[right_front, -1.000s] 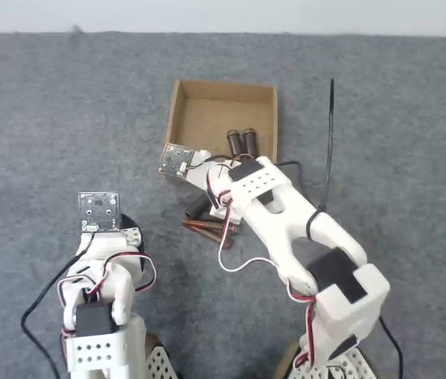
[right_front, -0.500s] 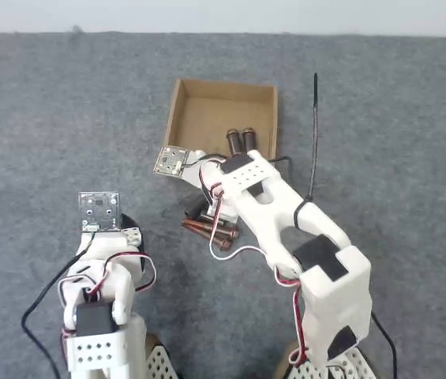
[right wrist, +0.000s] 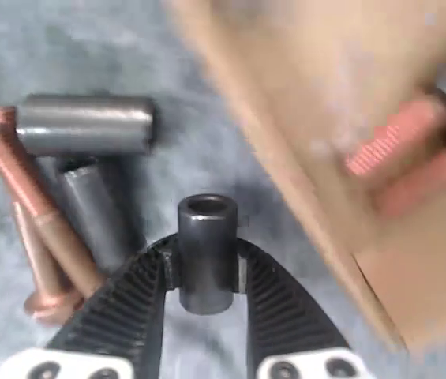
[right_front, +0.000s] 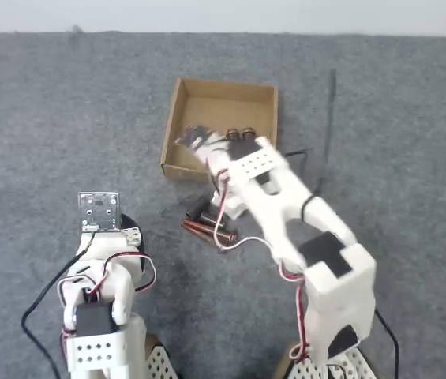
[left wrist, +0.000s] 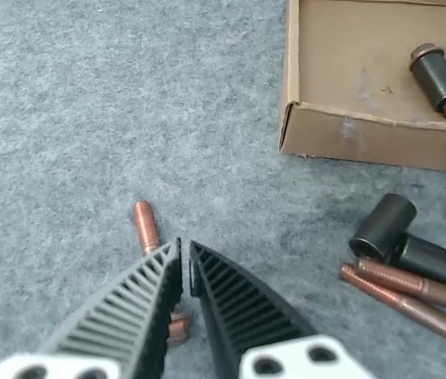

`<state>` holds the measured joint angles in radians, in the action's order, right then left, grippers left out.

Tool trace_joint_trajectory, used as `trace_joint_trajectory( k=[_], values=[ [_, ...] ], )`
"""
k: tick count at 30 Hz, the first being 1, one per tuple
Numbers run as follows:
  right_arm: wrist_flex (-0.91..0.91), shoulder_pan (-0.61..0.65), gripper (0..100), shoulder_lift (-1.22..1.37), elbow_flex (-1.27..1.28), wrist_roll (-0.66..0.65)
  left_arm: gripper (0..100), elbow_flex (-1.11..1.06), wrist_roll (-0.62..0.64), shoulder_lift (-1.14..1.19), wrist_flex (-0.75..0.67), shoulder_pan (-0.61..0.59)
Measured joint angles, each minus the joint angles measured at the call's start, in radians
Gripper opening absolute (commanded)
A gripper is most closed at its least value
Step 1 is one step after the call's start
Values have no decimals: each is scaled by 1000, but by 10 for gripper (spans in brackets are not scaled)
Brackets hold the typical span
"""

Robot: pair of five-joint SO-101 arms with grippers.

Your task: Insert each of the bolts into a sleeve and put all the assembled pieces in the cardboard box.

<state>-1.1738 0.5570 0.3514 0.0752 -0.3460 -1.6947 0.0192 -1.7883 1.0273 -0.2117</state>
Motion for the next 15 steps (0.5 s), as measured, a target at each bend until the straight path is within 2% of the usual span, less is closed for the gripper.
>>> trace_joint_trajectory(
  k=[6, 15],
  values=[
    [-74, -84, 6, -163, 114, 91, 11, 0, 0, 0, 0, 0],
    [-18, -103, 6, -543, 532, 127, 11, 0, 0, 0, 0, 0]
  ],
)
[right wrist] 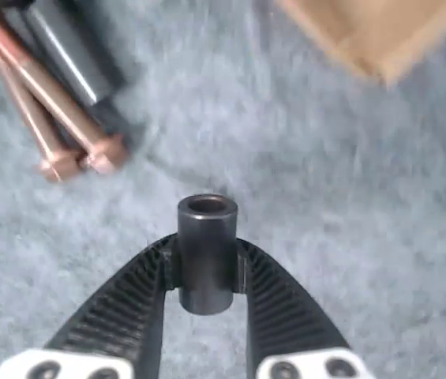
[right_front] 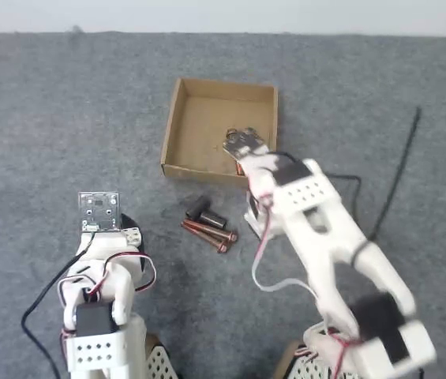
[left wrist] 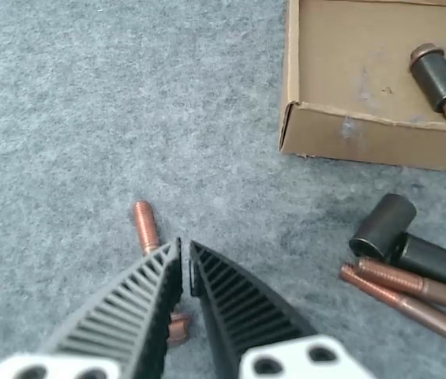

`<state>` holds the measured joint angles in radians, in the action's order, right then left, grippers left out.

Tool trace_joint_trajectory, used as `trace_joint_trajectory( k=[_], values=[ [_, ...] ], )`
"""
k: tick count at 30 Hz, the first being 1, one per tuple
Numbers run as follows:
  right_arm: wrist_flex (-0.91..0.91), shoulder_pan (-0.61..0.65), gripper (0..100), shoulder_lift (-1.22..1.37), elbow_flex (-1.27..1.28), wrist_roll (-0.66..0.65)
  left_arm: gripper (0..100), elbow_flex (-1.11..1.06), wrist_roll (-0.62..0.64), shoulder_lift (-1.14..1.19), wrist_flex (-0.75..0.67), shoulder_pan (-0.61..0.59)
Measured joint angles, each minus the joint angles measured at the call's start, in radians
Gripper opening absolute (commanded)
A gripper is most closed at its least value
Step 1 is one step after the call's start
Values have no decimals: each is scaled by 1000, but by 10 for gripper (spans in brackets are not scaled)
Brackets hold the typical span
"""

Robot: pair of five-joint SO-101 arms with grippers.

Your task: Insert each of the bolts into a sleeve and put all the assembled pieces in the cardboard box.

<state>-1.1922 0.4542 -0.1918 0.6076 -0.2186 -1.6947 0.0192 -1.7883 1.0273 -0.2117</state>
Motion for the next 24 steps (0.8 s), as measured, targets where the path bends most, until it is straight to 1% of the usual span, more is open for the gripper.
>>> trace_joint_trajectory(
  k=[6, 12, 16, 24],
  values=[
    [86, -118, 6, -206, 230, 3, 11, 0, 0, 0, 0, 0],
    [107, -299, 6, -318, 347, 3, 11, 0, 0, 0, 0, 0],
    [164, -425, 6, -342, 408, 3, 11, 0, 0, 0, 0, 0],
    [241, -512, 6, -344, 480, -14, 11, 0, 0, 0, 0, 0]
  ],
)
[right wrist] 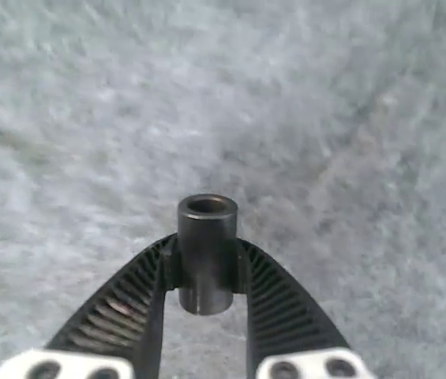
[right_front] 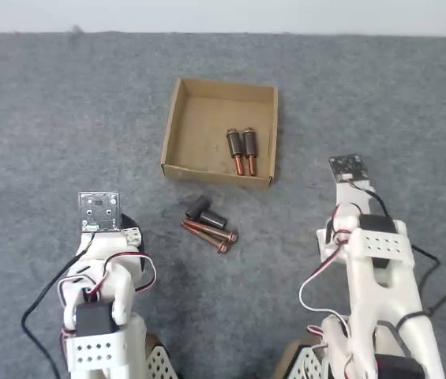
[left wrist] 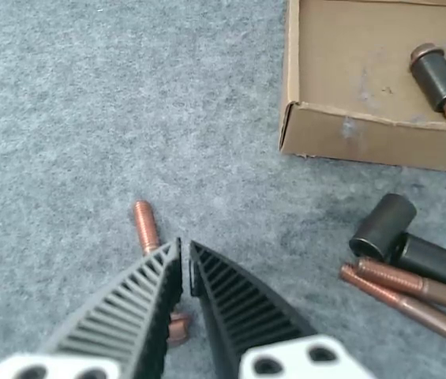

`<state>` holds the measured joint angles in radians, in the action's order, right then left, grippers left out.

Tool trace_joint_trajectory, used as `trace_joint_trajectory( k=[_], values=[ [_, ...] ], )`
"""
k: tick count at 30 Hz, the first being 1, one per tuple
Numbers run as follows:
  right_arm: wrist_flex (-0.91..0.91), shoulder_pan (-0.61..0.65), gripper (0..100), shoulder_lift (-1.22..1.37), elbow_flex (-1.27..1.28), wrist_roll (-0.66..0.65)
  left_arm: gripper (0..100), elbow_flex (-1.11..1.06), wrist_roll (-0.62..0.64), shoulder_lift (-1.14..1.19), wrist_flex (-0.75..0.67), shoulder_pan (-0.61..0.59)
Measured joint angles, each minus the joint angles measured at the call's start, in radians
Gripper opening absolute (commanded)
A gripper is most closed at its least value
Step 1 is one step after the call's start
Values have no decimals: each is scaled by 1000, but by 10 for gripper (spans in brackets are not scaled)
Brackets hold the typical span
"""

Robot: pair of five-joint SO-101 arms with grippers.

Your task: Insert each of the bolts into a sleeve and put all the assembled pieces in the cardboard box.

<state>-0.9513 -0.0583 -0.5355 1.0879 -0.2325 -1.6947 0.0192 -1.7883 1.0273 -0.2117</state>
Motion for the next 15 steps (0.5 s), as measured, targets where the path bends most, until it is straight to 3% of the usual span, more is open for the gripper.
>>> trace_joint_trajectory(
  k=[7, 15],
  values=[
    [133, -126, 6, 0, 89, -71, 11, 14, -94, 0, 17, 0],
    [141, -140, 6, 0, 89, -87, 11, 322, -100, -5, 279, 0]
  ],
)
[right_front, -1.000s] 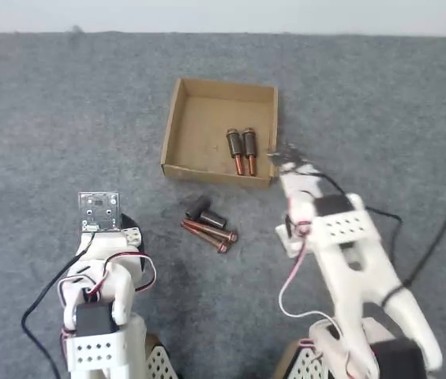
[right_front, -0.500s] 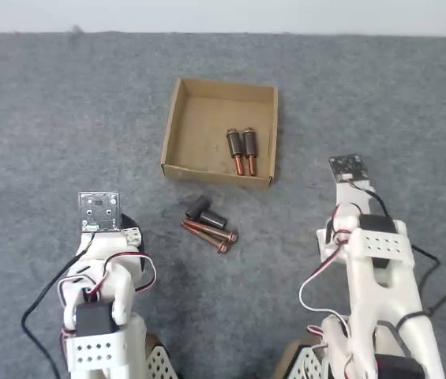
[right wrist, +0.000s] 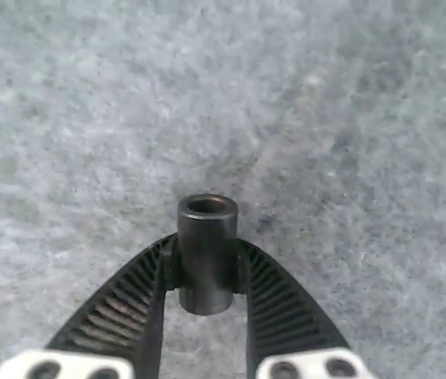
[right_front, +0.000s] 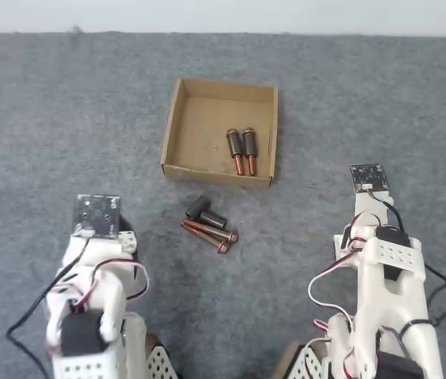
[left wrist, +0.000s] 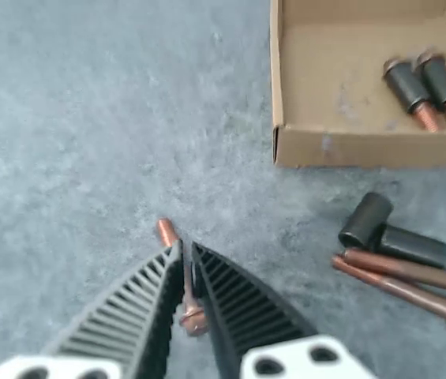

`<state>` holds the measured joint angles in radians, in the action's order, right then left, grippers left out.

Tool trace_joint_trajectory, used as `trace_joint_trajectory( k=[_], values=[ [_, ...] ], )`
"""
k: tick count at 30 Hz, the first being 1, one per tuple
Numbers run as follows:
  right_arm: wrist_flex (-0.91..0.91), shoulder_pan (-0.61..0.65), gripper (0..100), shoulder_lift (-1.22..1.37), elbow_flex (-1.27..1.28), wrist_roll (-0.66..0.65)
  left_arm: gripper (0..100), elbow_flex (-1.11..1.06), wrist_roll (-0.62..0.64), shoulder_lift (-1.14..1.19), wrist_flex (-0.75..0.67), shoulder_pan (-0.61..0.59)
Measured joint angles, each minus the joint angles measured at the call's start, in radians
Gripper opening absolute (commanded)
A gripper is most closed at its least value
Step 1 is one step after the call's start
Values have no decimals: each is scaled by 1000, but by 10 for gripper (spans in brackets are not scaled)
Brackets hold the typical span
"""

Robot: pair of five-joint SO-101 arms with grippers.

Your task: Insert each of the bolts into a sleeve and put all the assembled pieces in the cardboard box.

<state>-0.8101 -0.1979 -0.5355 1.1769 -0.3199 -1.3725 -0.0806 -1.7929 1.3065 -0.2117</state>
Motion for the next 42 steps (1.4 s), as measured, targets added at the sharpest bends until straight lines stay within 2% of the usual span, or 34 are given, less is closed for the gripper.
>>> trace_joint_trajectory(
  k=[5, 8, 18, 31, 37, 42],
  values=[
    [0, 0, 6, 0, 0, 0, 11, 204, 0, 109, 87, 0],
    [0, 0, 6, 0, 0, 0, 11, 328, 0, 278, 106, -17],
    [0, 0, 6, 0, 0, 0, 11, 669, 0, 896, 130, -183],
    [0, 0, 6, 0, 0, 0, 11, 918, -8, 1465, 132, -379],
    [0, 0, 6, 0, 0, 0, 12, 922, -18, 1633, 132, -365],
    [0, 0, 6, 0, 0, 0, 13, 922, -84, 1717, 130, -315]
  ],
)
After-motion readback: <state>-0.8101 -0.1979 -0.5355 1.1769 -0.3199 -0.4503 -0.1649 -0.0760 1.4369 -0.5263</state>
